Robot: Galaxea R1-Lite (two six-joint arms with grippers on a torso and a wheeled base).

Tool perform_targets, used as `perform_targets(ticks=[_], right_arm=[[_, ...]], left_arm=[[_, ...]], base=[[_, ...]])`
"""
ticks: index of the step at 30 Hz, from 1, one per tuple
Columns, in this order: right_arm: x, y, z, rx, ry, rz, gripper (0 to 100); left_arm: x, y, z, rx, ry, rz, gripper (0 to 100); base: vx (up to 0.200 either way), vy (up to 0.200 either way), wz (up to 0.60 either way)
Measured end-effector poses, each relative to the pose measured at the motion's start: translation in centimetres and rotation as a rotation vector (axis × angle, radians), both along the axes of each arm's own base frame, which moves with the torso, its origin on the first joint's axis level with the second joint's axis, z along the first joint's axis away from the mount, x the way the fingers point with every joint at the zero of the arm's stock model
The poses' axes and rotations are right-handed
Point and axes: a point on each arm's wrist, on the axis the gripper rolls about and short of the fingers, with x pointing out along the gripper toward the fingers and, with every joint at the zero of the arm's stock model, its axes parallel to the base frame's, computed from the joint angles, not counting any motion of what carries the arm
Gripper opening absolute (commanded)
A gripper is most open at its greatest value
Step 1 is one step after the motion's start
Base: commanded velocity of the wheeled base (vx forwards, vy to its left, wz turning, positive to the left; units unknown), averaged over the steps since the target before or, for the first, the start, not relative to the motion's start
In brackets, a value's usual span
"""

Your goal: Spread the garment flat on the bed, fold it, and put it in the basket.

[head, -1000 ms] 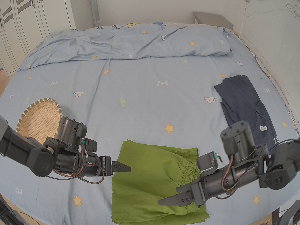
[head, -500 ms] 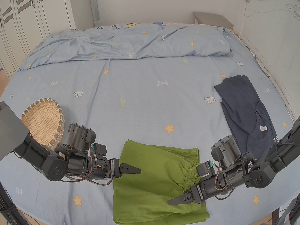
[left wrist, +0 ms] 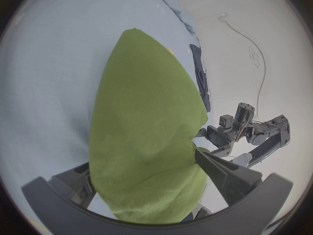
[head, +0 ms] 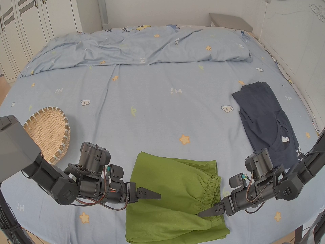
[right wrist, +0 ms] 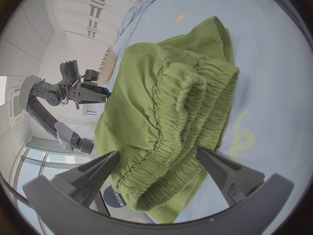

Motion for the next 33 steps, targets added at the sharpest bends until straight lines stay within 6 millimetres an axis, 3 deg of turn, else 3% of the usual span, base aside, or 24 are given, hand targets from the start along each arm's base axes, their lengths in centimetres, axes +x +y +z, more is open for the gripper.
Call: perform_targets(ticks=[8,9,16,21,27,33], right_arm=[[0.0,-0.3,-0.1,0.014,0.015,-0.001,100],[0.0,-0.4,-0.1,0.015,0.015,-0.002,100],[0.1,-0.3,0.3,0.027,-0.001,-0.007,100],[0.3,-0.7,1.9,0.053,-0.043,-0.046,100],[1.5,-1.4,6.1,0.120,-0.123,-0.116,100],[2.4,-2.6,10.2,0.165,-0.190,-0.169,100]], left_arm=[[-0.2,-1.1,-1.0,-0.053,0.003,0.008,100],[-0.3,-1.3,-1.1,-0.057,0.007,0.006,0],[-0.8,-1.9,-1.6,-0.050,0.040,-0.009,0],[-0.8,-2.2,-1.3,-0.079,0.066,-0.009,0],[-0.4,-1.5,1.1,-0.118,0.091,-0.012,0],[0.9,-0.4,5.2,-0.079,0.130,0.006,0]], base=[[0.000,0.000,0.00],[0.000,0.000,0.00],[0.000,0.000,0.00],[0.000,0.000,0.00],[0.000,0.000,0.00],[0.000,0.000,0.00]])
